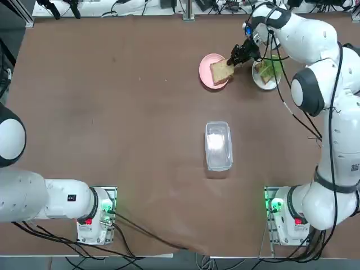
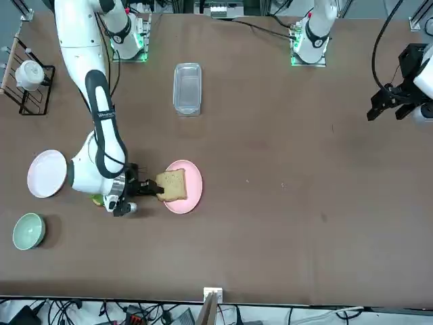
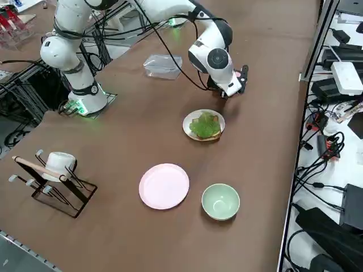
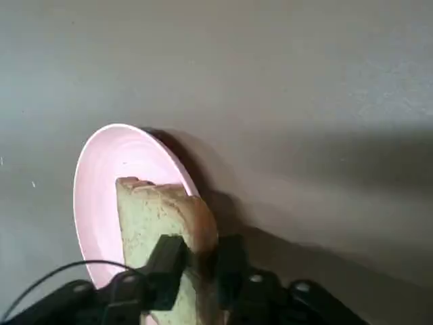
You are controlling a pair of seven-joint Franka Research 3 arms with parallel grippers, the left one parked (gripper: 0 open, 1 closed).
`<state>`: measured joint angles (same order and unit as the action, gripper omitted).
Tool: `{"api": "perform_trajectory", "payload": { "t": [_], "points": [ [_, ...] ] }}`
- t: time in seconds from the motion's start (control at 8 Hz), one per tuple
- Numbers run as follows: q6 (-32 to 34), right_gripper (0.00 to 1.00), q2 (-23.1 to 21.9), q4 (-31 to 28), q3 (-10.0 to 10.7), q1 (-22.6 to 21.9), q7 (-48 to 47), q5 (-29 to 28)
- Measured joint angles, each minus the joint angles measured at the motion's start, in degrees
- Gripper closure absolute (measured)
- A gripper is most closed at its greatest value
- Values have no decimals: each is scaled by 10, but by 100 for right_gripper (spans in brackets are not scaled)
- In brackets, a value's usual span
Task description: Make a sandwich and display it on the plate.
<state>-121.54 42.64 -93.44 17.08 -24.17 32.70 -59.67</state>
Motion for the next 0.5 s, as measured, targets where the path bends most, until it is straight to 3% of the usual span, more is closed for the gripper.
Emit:
{"api": "perform_trajectory", "payload": {
  "t": [0.12,0.5],
  "points": [
    [15,90,-2,3,1,3,0,0],
    [43,91,-26,13,3,11,-27,-1]
  ]
}}
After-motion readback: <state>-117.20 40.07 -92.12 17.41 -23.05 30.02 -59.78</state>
